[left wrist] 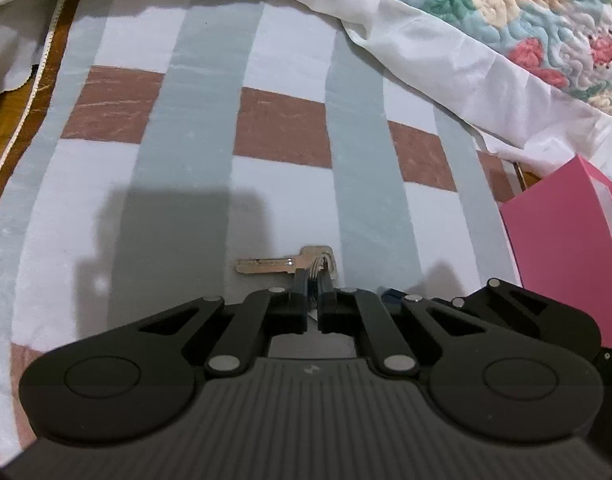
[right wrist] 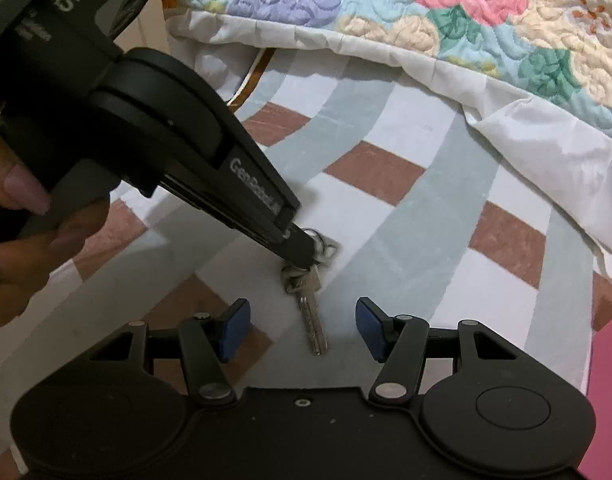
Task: Organize rigid objects
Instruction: 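Close the left gripper on the key ring and lift it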
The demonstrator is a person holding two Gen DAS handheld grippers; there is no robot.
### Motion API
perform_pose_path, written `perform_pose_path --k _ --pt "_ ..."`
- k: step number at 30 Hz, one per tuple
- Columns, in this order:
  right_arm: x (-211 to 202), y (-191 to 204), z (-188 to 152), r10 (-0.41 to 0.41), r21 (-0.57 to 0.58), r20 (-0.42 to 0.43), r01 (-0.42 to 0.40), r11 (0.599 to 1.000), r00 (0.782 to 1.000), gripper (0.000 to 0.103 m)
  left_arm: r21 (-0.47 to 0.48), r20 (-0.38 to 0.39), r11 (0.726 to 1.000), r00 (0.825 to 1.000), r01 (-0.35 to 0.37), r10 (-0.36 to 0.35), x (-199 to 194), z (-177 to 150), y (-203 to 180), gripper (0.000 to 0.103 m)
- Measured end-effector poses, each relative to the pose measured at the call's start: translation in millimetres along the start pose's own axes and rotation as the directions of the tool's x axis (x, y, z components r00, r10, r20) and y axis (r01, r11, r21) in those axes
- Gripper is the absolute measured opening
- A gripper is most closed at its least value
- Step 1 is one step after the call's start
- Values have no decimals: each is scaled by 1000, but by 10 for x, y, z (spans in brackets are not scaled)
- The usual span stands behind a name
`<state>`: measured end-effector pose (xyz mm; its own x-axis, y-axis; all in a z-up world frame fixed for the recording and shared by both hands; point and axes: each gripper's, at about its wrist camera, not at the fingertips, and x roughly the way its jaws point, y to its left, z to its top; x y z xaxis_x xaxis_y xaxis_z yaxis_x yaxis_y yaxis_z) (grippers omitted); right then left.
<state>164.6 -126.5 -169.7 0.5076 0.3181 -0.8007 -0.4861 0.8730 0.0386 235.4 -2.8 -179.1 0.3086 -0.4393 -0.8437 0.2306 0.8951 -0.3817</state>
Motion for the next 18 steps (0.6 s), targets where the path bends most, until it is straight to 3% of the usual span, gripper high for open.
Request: perform_pose_path --k 12,18 --pt "19 -12 -38 -7 17 41 6 1000 999 65 16 48 995 994 98 -99 -339 -5 -78 2" --pt "-2 -29 -56 2 50 64 -5 999 998 65 -32 47 980 980 196 -195 -442 -58 -61 2"
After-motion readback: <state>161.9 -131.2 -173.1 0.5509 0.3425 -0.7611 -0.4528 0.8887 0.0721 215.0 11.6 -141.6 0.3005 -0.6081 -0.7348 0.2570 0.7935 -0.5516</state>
